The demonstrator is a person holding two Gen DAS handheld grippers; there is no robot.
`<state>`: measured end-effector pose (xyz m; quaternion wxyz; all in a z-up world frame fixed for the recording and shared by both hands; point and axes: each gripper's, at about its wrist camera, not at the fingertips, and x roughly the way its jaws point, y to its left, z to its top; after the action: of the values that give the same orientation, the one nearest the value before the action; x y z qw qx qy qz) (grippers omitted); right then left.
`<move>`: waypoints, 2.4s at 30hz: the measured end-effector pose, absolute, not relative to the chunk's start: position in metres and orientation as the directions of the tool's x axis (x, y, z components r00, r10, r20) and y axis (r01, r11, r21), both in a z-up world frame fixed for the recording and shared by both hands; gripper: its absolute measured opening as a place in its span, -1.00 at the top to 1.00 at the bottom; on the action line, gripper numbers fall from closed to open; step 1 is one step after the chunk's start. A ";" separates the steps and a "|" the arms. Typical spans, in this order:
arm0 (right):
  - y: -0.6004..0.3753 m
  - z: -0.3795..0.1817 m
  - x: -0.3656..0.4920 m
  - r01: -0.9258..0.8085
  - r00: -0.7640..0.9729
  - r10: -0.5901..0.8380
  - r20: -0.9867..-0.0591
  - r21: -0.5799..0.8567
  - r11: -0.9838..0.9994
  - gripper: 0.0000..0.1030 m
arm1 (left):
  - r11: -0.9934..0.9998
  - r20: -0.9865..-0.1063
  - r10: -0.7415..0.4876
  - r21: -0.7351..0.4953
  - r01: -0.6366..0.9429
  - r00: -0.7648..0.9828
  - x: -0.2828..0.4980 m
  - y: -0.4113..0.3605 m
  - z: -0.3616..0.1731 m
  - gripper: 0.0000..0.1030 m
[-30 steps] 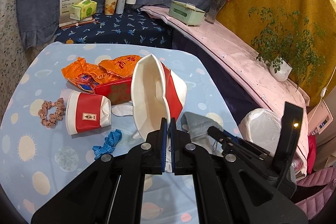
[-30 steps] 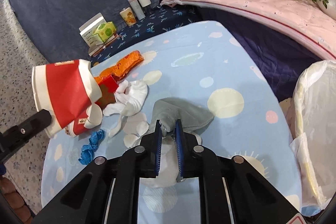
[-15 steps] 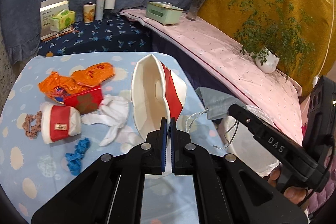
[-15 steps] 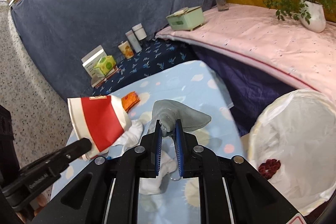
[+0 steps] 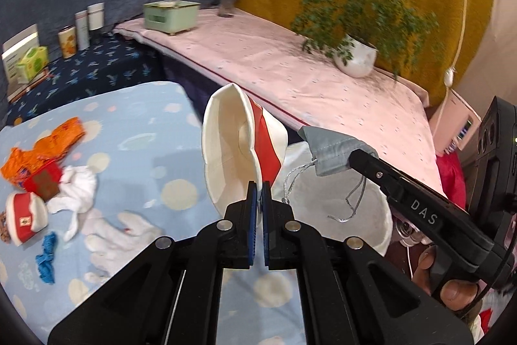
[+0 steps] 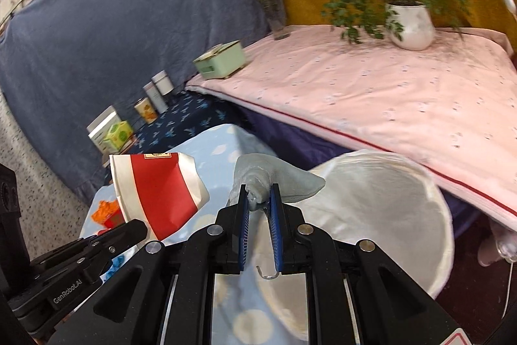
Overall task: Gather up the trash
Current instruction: 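Carry the grey pouch and cone cup over the bin and release both, then grasp the blue tape measure with the left tool while the right tool grasps the white glove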
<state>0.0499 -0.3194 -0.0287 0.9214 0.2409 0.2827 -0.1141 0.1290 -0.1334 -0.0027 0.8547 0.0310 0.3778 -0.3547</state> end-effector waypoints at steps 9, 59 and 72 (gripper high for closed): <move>-0.366 -0.051 0.024 0.443 0.779 -0.131 -0.613 0.390 0.807 0.68 | 0.682 -0.688 -0.623 -0.243 0.690 0.372 0.120 -0.193 -0.016 0.93; -0.201 -0.042 0.073 0.252 0.773 -0.041 -0.633 0.247 0.936 -0.38 | 0.914 -0.705 -0.400 -0.260 0.311 0.585 0.158 0.006 -0.054 -0.27; -0.131 -0.083 0.109 0.188 0.713 0.035 -0.700 0.239 0.953 -0.49 | 0.974 -0.755 -0.227 -0.185 0.132 0.616 0.179 0.103 -0.094 -0.55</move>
<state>0.1092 -0.1314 -0.0826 0.9137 0.1479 0.3763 -0.0419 0.1786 0.1033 -0.0942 0.8971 -0.0554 0.4268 -0.0999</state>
